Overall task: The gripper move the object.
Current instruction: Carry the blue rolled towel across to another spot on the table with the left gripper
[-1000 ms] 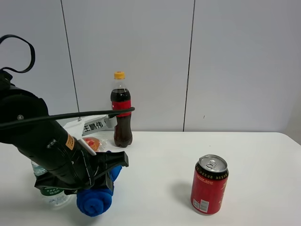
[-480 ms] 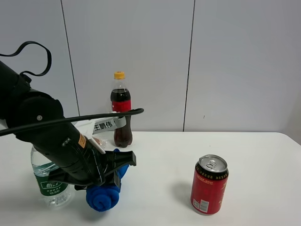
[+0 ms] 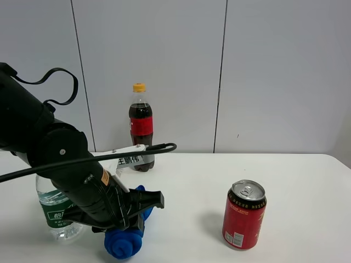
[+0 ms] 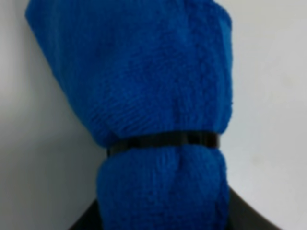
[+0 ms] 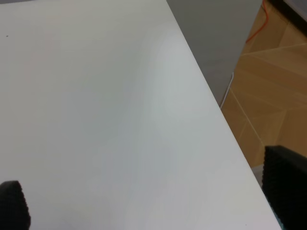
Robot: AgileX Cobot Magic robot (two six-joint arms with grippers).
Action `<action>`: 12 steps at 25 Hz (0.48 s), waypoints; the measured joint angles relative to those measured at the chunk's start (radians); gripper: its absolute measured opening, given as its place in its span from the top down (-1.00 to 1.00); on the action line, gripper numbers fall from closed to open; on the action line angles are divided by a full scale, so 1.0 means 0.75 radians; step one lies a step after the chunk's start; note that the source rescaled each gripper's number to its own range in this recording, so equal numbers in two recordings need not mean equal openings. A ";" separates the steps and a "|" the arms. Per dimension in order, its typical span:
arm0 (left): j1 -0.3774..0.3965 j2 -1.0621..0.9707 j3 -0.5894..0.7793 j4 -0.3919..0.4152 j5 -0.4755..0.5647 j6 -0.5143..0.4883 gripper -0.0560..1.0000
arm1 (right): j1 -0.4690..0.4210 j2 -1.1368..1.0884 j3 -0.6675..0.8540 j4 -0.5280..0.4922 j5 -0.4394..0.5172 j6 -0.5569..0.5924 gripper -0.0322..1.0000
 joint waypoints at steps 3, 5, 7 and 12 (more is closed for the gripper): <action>0.000 0.000 -0.004 0.000 -0.002 0.005 0.87 | 0.000 0.000 0.000 0.000 0.000 0.000 -1.00; 0.000 0.000 -0.004 0.000 -0.003 0.007 0.87 | 0.000 0.000 0.000 0.000 0.000 0.000 -1.00; 0.000 0.000 -0.004 0.000 -0.004 0.009 0.87 | 0.000 0.000 0.000 0.000 0.000 0.000 -1.00; 0.000 -0.004 -0.004 -0.007 -0.007 0.025 0.47 | 0.000 0.000 0.000 0.000 0.000 0.000 -1.00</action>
